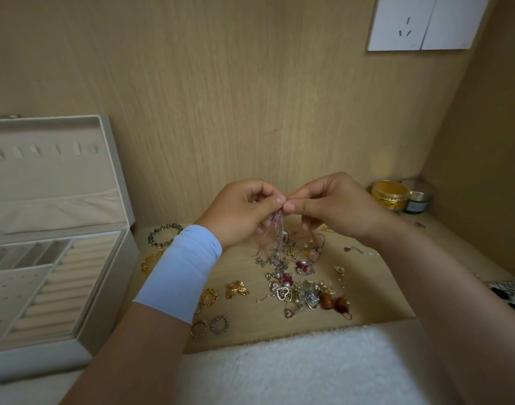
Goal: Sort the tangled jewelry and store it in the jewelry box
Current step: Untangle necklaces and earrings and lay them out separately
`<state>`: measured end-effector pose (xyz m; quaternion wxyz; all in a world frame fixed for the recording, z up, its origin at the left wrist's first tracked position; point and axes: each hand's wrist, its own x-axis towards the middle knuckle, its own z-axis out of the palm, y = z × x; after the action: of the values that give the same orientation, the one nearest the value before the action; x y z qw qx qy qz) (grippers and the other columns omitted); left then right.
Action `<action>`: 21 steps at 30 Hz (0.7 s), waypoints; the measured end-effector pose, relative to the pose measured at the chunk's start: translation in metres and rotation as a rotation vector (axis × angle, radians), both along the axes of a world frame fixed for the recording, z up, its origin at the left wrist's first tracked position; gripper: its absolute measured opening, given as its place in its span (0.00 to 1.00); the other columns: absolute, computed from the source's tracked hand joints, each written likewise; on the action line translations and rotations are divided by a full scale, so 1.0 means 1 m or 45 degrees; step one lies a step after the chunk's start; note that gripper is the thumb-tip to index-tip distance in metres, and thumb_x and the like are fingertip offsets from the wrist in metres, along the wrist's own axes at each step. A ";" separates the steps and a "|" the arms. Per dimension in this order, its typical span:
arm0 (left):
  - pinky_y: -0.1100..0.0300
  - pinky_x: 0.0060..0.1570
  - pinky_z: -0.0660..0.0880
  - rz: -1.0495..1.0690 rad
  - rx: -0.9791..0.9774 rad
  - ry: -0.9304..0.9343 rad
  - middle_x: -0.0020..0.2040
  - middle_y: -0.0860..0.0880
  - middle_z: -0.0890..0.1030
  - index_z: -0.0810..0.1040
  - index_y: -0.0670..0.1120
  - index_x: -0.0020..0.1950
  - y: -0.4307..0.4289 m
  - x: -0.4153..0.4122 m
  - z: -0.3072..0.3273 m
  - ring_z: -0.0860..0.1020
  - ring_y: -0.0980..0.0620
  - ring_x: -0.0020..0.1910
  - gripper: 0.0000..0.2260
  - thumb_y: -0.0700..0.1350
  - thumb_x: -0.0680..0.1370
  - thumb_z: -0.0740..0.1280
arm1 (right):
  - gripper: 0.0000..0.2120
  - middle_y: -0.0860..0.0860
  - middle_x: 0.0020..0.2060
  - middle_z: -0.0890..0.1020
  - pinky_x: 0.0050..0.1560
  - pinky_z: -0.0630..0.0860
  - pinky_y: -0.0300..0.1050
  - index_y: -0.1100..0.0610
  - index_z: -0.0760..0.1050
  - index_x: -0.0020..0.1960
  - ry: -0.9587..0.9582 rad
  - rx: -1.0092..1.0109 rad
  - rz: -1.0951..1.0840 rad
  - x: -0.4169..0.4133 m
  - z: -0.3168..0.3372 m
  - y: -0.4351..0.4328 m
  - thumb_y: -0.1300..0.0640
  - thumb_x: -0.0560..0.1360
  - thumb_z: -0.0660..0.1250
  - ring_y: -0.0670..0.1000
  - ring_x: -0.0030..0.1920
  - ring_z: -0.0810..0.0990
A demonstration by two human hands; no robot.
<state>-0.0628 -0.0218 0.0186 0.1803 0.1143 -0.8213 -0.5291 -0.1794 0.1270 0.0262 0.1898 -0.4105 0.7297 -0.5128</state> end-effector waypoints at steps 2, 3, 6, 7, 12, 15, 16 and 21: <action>0.62 0.37 0.79 0.019 0.025 -0.004 0.39 0.49 0.83 0.82 0.49 0.44 -0.003 0.001 0.000 0.80 0.55 0.35 0.04 0.43 0.78 0.70 | 0.06 0.59 0.40 0.86 0.38 0.77 0.46 0.61 0.86 0.48 0.024 -0.008 0.003 -0.001 0.001 0.001 0.59 0.72 0.75 0.47 0.30 0.78; 0.60 0.38 0.80 0.027 0.051 -0.005 0.39 0.49 0.84 0.82 0.49 0.44 -0.004 0.002 0.000 0.81 0.54 0.35 0.04 0.44 0.78 0.70 | 0.06 0.58 0.41 0.86 0.38 0.77 0.44 0.60 0.86 0.48 0.023 -0.017 0.001 -0.001 0.001 0.001 0.59 0.73 0.75 0.47 0.30 0.78; 0.59 0.41 0.79 0.031 0.113 -0.010 0.41 0.49 0.86 0.82 0.47 0.46 -0.003 0.004 0.002 0.83 0.53 0.35 0.02 0.45 0.78 0.70 | 0.10 0.56 0.45 0.87 0.38 0.78 0.44 0.58 0.84 0.53 -0.042 -0.002 0.039 0.000 0.002 0.000 0.57 0.73 0.75 0.48 0.33 0.78; 0.59 0.41 0.79 0.034 0.117 -0.009 0.41 0.49 0.86 0.82 0.47 0.47 -0.002 0.004 0.003 0.83 0.52 0.36 0.03 0.45 0.78 0.70 | 0.12 0.58 0.45 0.86 0.38 0.78 0.45 0.57 0.84 0.55 -0.054 0.006 0.059 0.002 0.002 0.000 0.56 0.73 0.75 0.49 0.33 0.78; 0.59 0.42 0.79 0.037 0.094 -0.012 0.39 0.50 0.86 0.82 0.48 0.45 0.005 0.003 0.005 0.85 0.51 0.37 0.02 0.44 0.78 0.70 | 0.06 0.62 0.39 0.85 0.36 0.76 0.44 0.60 0.86 0.46 -0.021 -0.059 0.000 0.002 0.002 -0.001 0.60 0.69 0.77 0.48 0.30 0.76; 0.63 0.38 0.78 0.012 0.044 -0.007 0.39 0.50 0.86 0.81 0.48 0.44 0.004 0.002 0.004 0.85 0.51 0.36 0.03 0.43 0.78 0.70 | 0.04 0.56 0.35 0.85 0.34 0.76 0.40 0.59 0.86 0.43 0.004 -0.036 -0.015 0.000 0.004 0.000 0.61 0.69 0.78 0.46 0.29 0.76; 0.64 0.36 0.77 -0.005 0.019 -0.006 0.39 0.50 0.86 0.81 0.48 0.44 0.003 0.002 0.004 0.84 0.52 0.35 0.04 0.43 0.78 0.70 | 0.03 0.56 0.35 0.86 0.34 0.76 0.41 0.59 0.86 0.42 0.026 -0.030 -0.016 -0.001 0.005 0.001 0.61 0.69 0.78 0.47 0.30 0.76; 0.64 0.40 0.75 -0.090 -0.282 -0.046 0.38 0.53 0.85 0.81 0.48 0.44 -0.004 0.004 0.005 0.79 0.60 0.34 0.04 0.43 0.79 0.69 | 0.02 0.54 0.36 0.83 0.38 0.77 0.46 0.61 0.83 0.46 0.086 0.070 0.056 0.000 0.009 0.004 0.62 0.75 0.73 0.50 0.32 0.77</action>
<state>-0.0583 -0.0253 0.0237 0.1581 0.0743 -0.8814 -0.4388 -0.1799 0.1308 0.0349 0.1874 -0.4382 0.7403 -0.4742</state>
